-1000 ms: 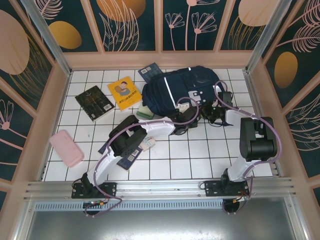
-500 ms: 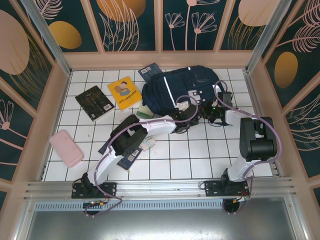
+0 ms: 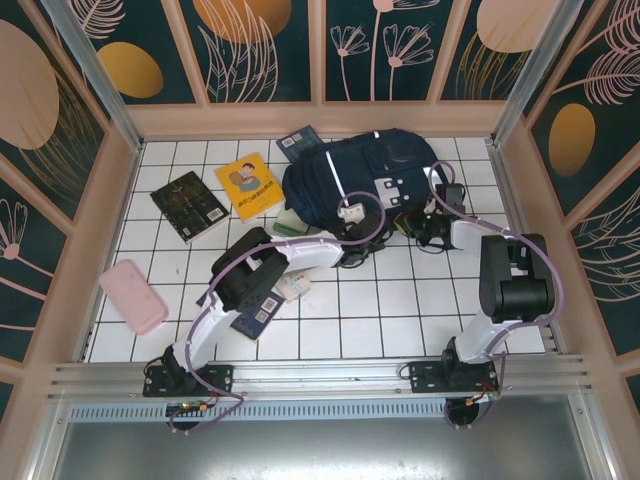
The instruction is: Pack books, pencil case, and school supplies into a backpack
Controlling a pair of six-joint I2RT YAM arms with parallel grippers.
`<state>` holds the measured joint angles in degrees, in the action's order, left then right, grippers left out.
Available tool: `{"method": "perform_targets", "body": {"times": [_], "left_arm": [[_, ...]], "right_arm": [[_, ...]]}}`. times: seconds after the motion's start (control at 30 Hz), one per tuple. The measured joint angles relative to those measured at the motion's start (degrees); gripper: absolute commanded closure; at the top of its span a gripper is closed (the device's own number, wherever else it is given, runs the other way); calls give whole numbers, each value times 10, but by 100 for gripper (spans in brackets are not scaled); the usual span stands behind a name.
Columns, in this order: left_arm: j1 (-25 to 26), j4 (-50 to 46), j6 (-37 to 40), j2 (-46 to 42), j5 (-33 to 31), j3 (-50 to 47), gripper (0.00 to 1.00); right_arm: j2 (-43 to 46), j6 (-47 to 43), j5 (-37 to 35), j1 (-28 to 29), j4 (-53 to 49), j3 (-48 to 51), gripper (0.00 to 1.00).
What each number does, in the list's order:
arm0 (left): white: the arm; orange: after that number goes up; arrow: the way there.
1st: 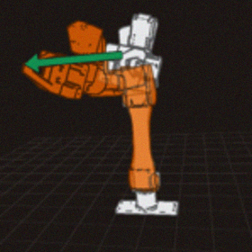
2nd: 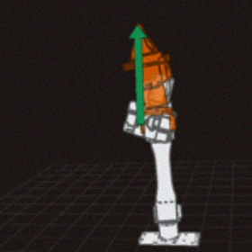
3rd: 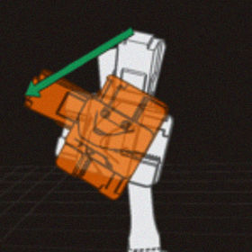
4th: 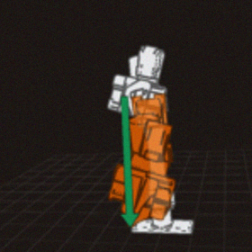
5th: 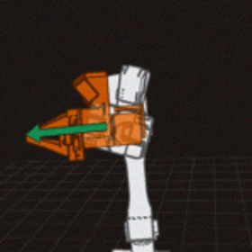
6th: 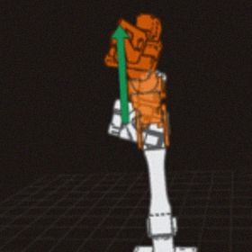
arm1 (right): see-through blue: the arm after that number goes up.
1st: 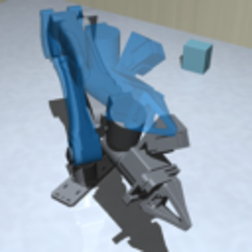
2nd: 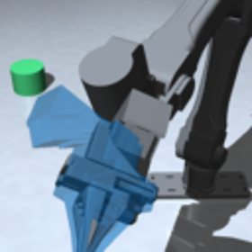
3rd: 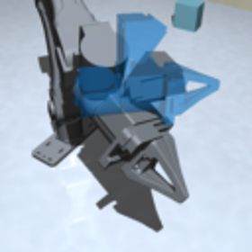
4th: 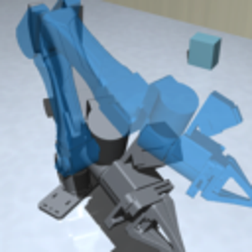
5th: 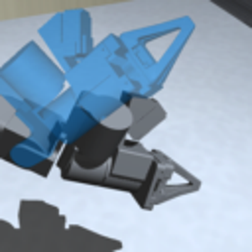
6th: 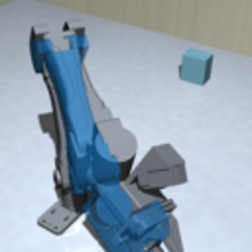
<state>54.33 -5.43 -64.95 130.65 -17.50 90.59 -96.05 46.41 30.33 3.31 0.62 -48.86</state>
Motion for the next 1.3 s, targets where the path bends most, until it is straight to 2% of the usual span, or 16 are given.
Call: {"method": "perform_targets", "body": {"times": [0.37, 0.5, 0.63, 0.93, 1.07, 1.3], "left_arm": [[-23, -21, 19, -105, -24, -148, 100], [-23, -17, 55, -107, -8, -147, 100], [-23, -32, 78, -100, -6, -105, 100], [-29, -68, 95, -108, -35, -67, 99], [-38, -88, 109, -100, -30, -45, 98], [-47, -108, 137, -38, -29, -3, 95]], "right_arm": [[19, -5, 2, -28, -7, 20, 100], [25, -9, 2, -28, -6, 26, 100], [39, -11, 0, -21, -11, 26, 100], [160, -14, -39, 46, -67, 20, 100], [139, -17, -45, 45, -70, 19, 100], [21, -38, -50, 43, -64, -5, 100]]}}
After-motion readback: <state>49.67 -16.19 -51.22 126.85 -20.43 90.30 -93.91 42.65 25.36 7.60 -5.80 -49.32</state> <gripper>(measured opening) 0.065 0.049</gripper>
